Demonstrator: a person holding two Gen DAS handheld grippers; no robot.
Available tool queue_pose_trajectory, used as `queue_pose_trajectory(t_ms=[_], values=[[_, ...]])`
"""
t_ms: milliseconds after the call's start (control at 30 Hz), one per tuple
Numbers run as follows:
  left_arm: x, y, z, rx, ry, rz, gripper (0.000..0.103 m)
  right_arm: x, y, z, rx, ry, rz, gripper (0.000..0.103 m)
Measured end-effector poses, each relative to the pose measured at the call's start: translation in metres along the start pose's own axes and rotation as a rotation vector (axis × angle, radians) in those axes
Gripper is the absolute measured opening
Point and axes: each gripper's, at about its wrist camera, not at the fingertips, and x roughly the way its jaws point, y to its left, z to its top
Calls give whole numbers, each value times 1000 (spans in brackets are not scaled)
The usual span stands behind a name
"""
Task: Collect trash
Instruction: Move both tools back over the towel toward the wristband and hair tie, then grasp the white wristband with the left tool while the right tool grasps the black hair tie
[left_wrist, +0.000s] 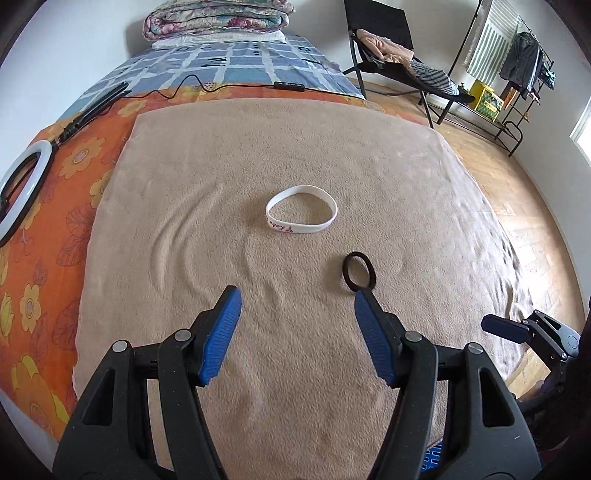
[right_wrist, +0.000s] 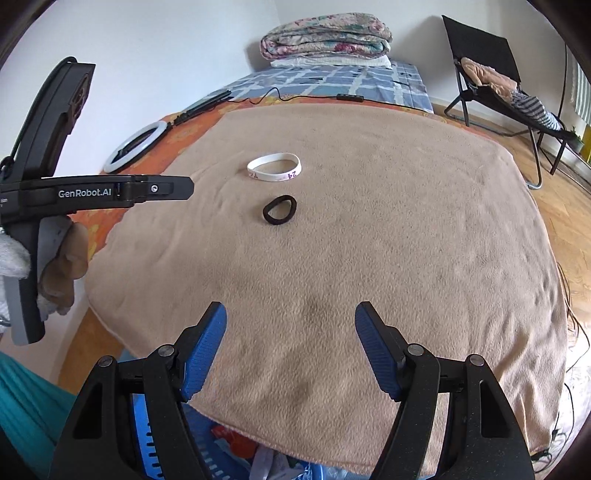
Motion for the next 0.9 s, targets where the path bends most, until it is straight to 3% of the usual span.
queue_pose_trajectory(t_ms=[333, 700, 900], values=[[51, 7, 31, 53, 26, 0, 66, 38, 15, 26, -111, 17, 36, 72], [95, -5, 40, 171, 54, 49, 66, 75, 11, 51, -104, 48, 62, 71], [106, -9, 48, 192, 27, 59, 66, 86, 12, 54, -117, 61, 56, 71]])
